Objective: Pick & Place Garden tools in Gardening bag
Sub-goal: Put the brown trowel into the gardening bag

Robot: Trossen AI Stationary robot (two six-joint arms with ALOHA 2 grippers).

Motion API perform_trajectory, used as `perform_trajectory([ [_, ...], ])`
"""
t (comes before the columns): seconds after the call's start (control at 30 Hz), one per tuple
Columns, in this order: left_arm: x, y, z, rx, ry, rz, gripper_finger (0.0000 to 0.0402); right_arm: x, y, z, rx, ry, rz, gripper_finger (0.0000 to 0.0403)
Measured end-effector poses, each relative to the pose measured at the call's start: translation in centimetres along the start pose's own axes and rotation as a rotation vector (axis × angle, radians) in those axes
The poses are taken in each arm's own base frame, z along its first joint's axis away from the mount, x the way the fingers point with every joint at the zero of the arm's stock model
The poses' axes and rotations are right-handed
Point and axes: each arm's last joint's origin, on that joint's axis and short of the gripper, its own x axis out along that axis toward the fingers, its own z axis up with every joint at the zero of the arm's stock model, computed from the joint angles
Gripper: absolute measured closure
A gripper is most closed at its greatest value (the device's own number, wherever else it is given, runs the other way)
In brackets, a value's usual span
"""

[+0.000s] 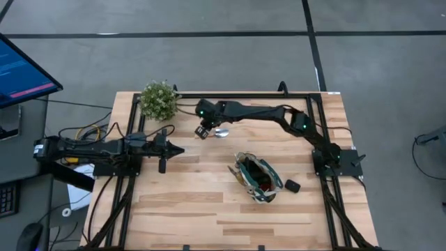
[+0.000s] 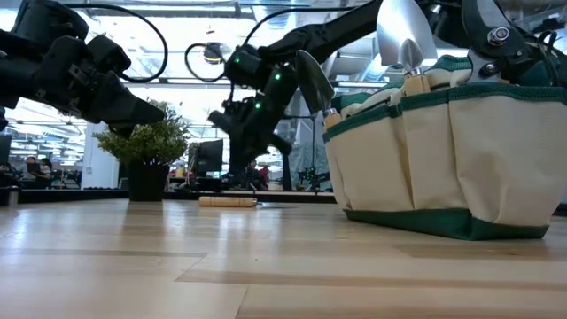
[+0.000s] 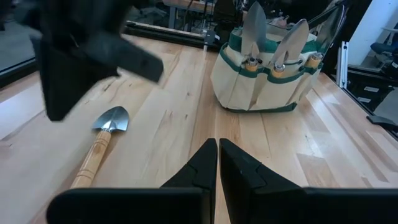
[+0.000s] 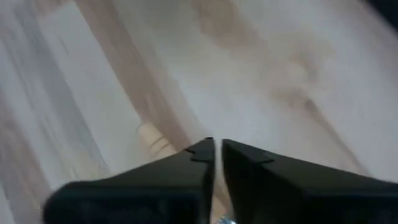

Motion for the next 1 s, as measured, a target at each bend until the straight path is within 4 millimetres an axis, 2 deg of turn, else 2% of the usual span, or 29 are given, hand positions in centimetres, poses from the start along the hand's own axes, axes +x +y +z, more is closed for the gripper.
perform_trajectory([
  [0.07,0.0,0.0,0.0,0.0,-0.001,0.0,0.0384,0.7,0.6,-0.6,-0.013,0.017,0.003,0.0394],
  [0.2,0.0,0.0,0.0,0.001,-0.005,-0.001,0.0384,2.2,2.0,-2.0,-0.039,0.062,0.007,0.0386],
  [0.3,0.0,0.0,0.1,0.0,-0.007,0.0,0.0384,3.4,2.6,-3.1,-0.059,0.113,0.006,0.0396],
  [0.47,0.0,0.0,0.1,0.0,-0.007,-0.001,0.0384,2.9,3.7,-4.5,-0.154,0.209,-0.015,0.0397],
  [0.63,0.0,0.0,0.1,0.001,-0.008,-0.001,0.0384,0.2,4.5,-5.0,-0.282,0.304,-0.011,0.04],
  [0.8,0.0,0.0,0.1,0.001,-0.012,-0.001,0.0384,-2.1,3.9,-5.3,-0.35,0.401,-0.064,0.0402],
  [0.87,0.0,0.0,0.1,0.001,-0.012,-0.002,0.0384,-3.5,3.6,-4.5,-0.338,0.361,-0.061,0.0402],
  [0.93,0.0,0.0,0.1,0.001,-0.013,-0.001,0.0384,-4.7,3.4,-2.8,-0.31,0.237,-0.031,0.0402],
  [1.0,0.0,0.0,0.1,0.001,-0.014,-0.002,0.0384,-5.0,2.6,-1.7,-0.277,0.18,-0.002,0.0402],
])
